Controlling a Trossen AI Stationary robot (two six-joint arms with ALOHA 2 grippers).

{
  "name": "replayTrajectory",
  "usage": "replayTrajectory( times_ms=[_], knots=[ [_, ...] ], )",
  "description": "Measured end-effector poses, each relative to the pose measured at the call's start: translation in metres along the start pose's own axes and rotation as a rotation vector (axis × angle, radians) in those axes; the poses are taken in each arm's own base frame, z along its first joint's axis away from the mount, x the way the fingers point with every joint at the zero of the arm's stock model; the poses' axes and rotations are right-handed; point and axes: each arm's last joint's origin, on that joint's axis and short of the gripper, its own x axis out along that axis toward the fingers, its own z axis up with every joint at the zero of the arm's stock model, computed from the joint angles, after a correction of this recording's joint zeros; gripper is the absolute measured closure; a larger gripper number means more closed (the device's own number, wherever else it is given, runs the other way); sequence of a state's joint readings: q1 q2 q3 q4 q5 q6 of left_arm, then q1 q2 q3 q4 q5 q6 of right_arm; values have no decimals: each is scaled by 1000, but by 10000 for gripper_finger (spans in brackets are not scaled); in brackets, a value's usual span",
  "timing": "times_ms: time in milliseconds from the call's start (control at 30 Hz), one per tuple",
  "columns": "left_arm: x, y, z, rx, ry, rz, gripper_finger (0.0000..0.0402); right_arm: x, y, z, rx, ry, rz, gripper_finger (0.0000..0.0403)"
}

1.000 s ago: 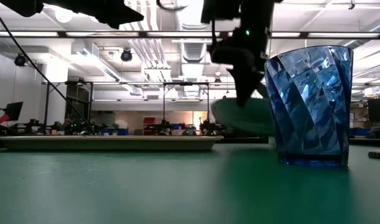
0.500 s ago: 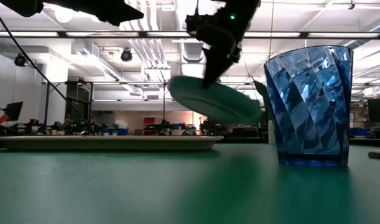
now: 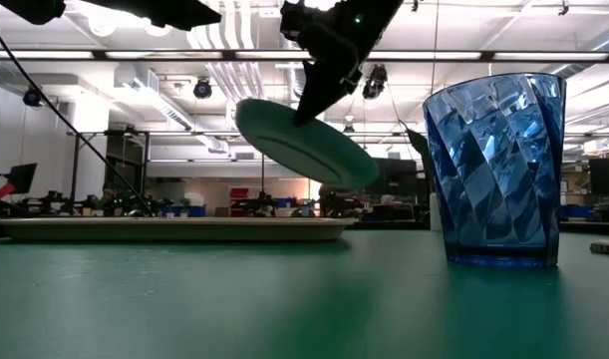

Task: Pick and place plate/cup/fork/spoon on tray
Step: Put the blue plate on the white tray to the right of the orange fork

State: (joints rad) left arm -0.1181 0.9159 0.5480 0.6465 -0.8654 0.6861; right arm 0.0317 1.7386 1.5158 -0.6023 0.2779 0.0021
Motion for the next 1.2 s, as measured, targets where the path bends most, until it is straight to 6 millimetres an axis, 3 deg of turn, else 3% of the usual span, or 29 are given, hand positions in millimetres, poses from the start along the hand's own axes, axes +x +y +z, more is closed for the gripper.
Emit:
replayTrajectory(
  times_ms=[233,433,733,933,1200],
  knots=[
    [0,0,0,-2,-1,1,368,7,2,5,-34,-50,37,394],
    [-2,5,2,-45,-7,16,368,30,9,12,-112,-6,49,394],
    [-6,9,-1,-48,4,34,368,69,19,28,-360,154,39,394],
    [-9,13,-3,-59,-3,40,368,88,21,33,-451,210,53,394],
    [-13,17,-5,-70,-10,45,368,99,13,29,-484,241,63,394]
  ],
)
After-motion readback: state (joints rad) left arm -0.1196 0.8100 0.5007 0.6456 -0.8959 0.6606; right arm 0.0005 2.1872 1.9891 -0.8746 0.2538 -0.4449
